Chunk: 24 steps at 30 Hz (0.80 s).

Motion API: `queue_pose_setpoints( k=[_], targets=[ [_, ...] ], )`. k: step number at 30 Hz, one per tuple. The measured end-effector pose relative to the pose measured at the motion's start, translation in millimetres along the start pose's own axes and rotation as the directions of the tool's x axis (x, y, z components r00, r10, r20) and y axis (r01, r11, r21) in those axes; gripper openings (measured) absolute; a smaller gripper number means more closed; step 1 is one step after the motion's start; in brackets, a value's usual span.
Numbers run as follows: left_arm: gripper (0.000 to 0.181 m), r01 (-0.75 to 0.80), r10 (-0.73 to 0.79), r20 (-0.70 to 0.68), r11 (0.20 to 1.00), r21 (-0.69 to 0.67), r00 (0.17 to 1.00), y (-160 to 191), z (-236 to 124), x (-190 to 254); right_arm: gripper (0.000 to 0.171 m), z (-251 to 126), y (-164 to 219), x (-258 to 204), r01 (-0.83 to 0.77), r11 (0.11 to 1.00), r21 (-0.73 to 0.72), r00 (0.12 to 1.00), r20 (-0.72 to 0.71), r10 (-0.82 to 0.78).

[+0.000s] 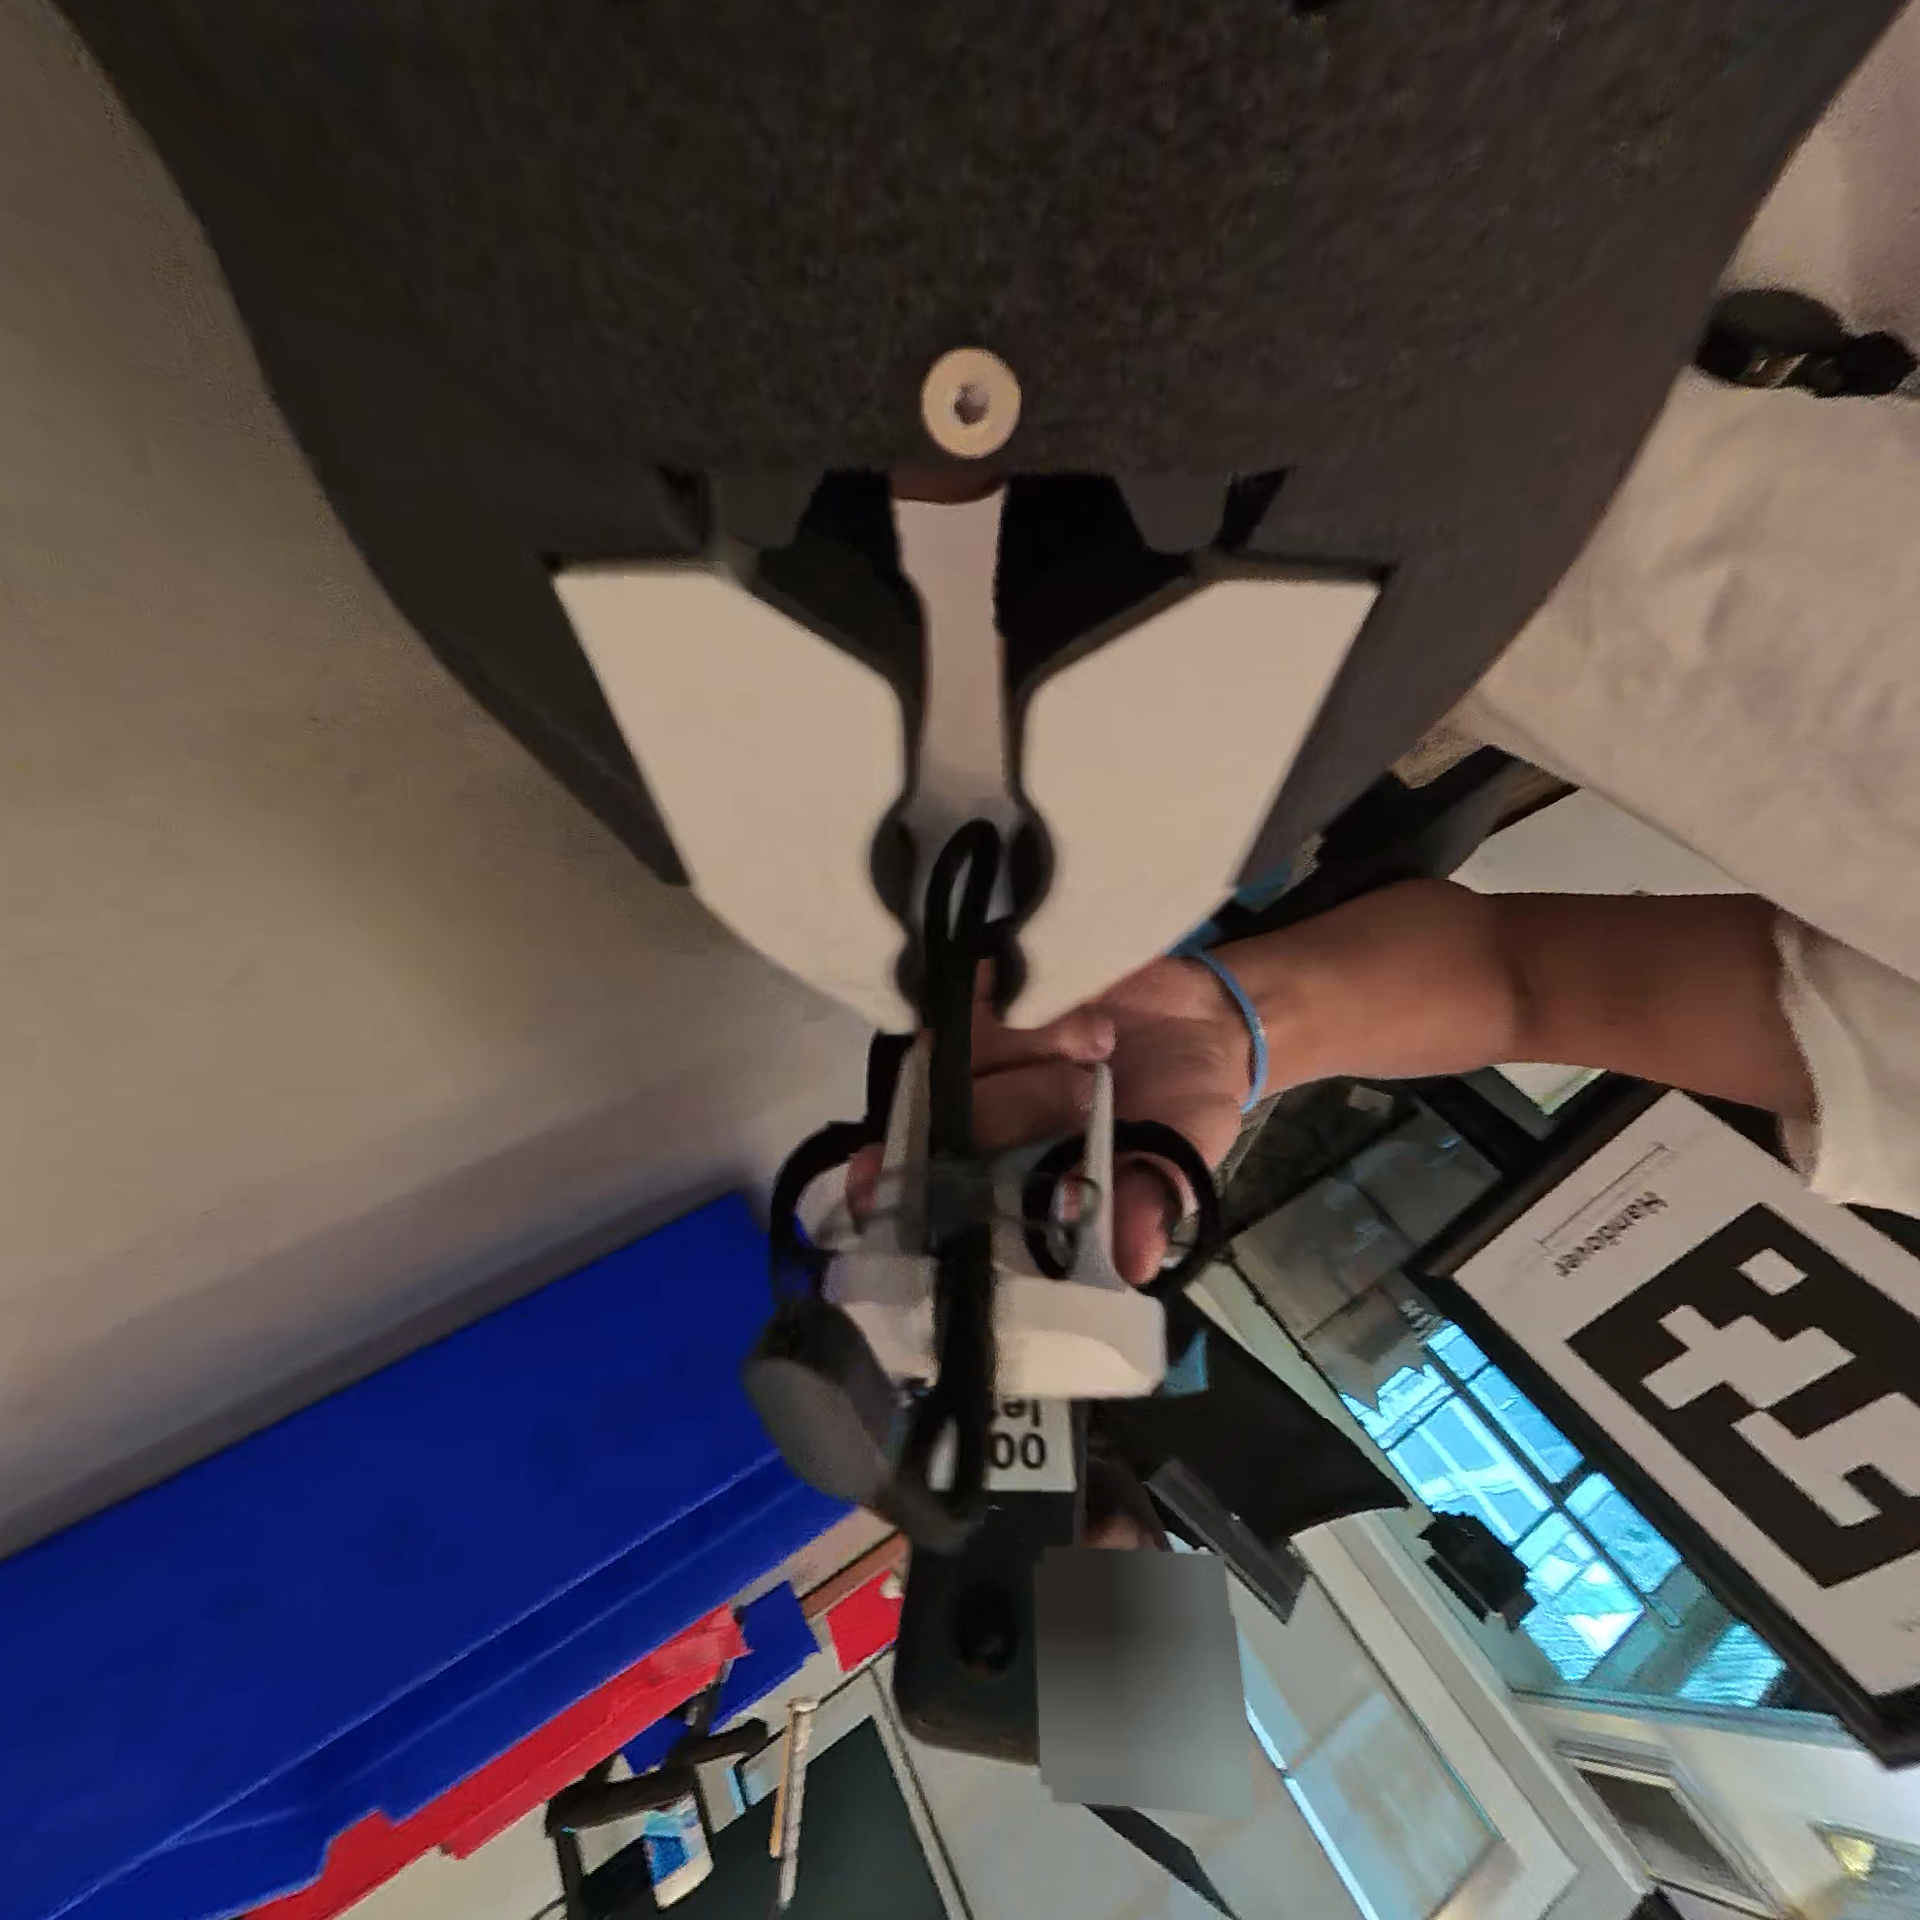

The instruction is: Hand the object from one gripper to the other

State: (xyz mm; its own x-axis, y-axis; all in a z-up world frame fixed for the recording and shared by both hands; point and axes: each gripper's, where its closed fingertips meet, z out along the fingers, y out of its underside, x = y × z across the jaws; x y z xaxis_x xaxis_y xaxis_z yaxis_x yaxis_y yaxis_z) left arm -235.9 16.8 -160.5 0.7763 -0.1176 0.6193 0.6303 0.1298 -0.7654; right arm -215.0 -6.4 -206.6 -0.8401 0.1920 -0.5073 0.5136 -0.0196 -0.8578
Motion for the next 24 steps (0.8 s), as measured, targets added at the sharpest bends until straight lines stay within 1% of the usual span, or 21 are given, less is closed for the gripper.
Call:
queue_pose_setpoints(
  k=[1,3,6,7,8,10,12,15,17,18,19,20,21,22,23,24],
  targets=[
    [0.004,-0.005,0.005,0.008,1.000,-0.007,1.000,1.7,1.0,-0.6,0.004,-3.0,-2.0,-1.5,0.015,1.000,0.001,1.000,0.006,-0.015],
    [0.004,-0.015,0.015,0.022,1.000,-0.008,1.000,1.5,-0.4,-2.2,0.003,-8.9,-1.8,1.5,0.050,0.999,-0.010,0.999,-0.016,-0.051],
    [0.005,-0.038,0.040,0.033,0.998,-0.057,0.999,7.3,-2.3,-4.9,0.003,-17.7,-2.2,5.9,0.048,0.999,-0.020,0.998,-0.037,-0.048],
    [0.007,-0.042,0.045,0.046,0.997,-0.066,0.998,7.6,-2.8,-6.6,0.003,-20.8,-2.2,8.4,0.050,0.998,-0.025,0.998,-0.049,-0.051],
    [0.013,-0.052,0.056,0.065,0.997,-0.063,0.996,6.1,-4.0,-8.6,0.003,-24.3,-2.2,12.9,0.059,0.998,-0.033,0.996,-0.071,-0.062],
    [0.028,-0.075,0.081,0.123,0.996,-0.054,0.989,2.3,-8.2,-15.4,0.003,-34.3,-4.3,25.5,0.080,0.996,-0.043,0.987,-0.133,-0.085],
    [0.033,-0.095,0.106,0.190,0.993,-0.065,0.976,0.2,-14.9,-25.3,0.003,-47.5,-6.5,42.6,0.109,0.992,-0.066,0.968,-0.221,-0.121],
    [0.035,-0.134,0.167,0.292,0.982,-0.130,0.942,2.9,-24.2,-42.7,0.003,-66.2,-12.3,63.1,0.208,0.971,-0.116,0.905,-0.353,-0.236],
    [0.035,-0.144,0.194,0.327,0.975,-0.172,0.925,6.7,-26.1,-49.7,0.003,-68.9,-15.3,65.4,0.254,0.959,-0.127,0.878,-0.386,-0.284],
    [0.035,-0.145,0.198,0.333,0.973,-0.177,0.922,7.8,-25.2,-50.8,0.003,-64.3,-18.4,57.0,0.225,0.972,-0.067,0.911,-0.340,-0.234],
    [0.037,-0.151,0.202,0.326,0.973,-0.176,0.924,8.7,-22.6,-49.3,0.003,-57.6,-25.6,40.2,0.114,0.992,0.056,0.972,-0.215,-0.100],
    [0.039,-0.160,0.210,0.308,0.970,-0.181,0.928,10.4,-19.1,-45.7,0.003,-53.3,-34.8,21.3,-0.065,0.983,0.169,0.997,-0.025,0.071],
    [0.039,-0.176,0.227,0.292,0.965,-0.192,0.929,12.3,-15.6,-41.9,0.002,-51.8,-40.9,7.4,-0.251,0.943,0.218,0.963,0.158,0.219],
    [0.041,-0.205,0.258,0.277,0.957,-0.206,0.926,14.0,-12.3,-38.1,0.002,-51.0,-43.7,-1.1,-0.402,0.889,0.218,0.893,0.305,0.329],
    [0.044,-0.243,0.298,0.262,0.944,-0.222,0.918,15.4,-9.6,-33.9,0.002,-49.2,-43.0,-5.8,-0.523,0.834,0.178,0.811,0.407,0.422],
    [0.047,-0.284,0.341,0.250,0.929,-0.236,0.906,16.1,-7.5,-29.9,0.002,-46.4,-40.2,-10.2,-0.606,0.788,0.110,0.729,0.473,0.495]
  ],
)
